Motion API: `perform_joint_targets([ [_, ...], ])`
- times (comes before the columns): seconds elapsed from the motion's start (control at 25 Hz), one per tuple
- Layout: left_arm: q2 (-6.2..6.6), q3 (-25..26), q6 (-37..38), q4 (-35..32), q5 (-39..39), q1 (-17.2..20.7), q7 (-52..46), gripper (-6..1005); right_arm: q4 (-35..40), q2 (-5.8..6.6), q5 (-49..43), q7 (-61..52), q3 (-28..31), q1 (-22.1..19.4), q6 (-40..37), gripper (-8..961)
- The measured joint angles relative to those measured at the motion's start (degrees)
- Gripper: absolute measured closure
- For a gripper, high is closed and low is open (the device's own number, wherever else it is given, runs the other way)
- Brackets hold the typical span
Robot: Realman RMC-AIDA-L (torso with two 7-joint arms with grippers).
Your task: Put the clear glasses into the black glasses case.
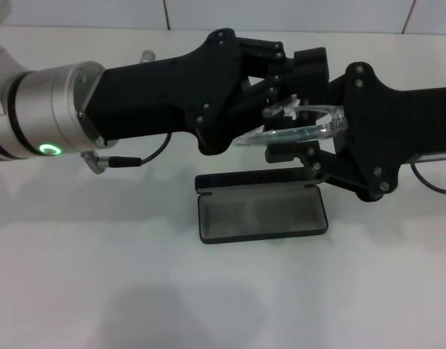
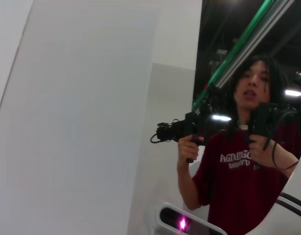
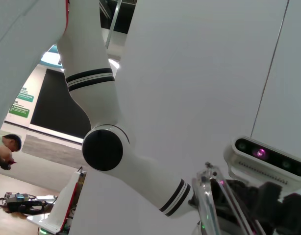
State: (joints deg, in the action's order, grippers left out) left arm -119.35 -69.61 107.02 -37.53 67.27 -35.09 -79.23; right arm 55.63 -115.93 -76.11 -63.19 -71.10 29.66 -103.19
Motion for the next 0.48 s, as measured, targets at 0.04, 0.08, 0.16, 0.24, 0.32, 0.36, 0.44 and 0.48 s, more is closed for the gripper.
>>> perform_joint_targets([
  [0.04,0.0,0.0,0.18,0.0,0.12,-0.02,0.0,914,0.0,0.0,0.0,0.0,0.0,-0.02,0.0,835],
  [0.08,0.0,0.0,0.31,0.0,0.31,-0.02,-0.01,914,0.0,0.0,0.0,0.0,0.0,-0.04,0.01,835],
  [0.16,0.0,0.0,0.48,0.0,0.65,-0.02,0.01,914,0.0,0.0,-0.01,0.0,0.0,-0.08,0.0,835],
  [0.24,0.0,0.0,0.81,0.0,0.81,0.0,0.09,914,0.0,0.0,-0.01,0.0,0.0,-0.12,0.0,835],
  [0.32,0.0,0.0,1.21,0.0,0.89,0.05,0.12,914,-0.01,0.0,-0.01,0.0,0.0,-0.13,-0.01,835],
  [0.36,0.0,0.01,1.31,0.0,0.95,0.05,0.12,914,-0.01,0.0,-0.01,0.0,0.0,-0.13,-0.01,835],
  [0.44,0.0,0.0,1.43,0.0,1.13,0.07,0.12,914,0.0,0.0,-0.01,0.0,0.0,-0.13,-0.01,835],
  [0.48,-0.01,0.0,1.46,0.0,1.2,0.12,0.13,914,0.0,0.0,-0.02,0.0,-0.02,-0.13,0.0,835],
])
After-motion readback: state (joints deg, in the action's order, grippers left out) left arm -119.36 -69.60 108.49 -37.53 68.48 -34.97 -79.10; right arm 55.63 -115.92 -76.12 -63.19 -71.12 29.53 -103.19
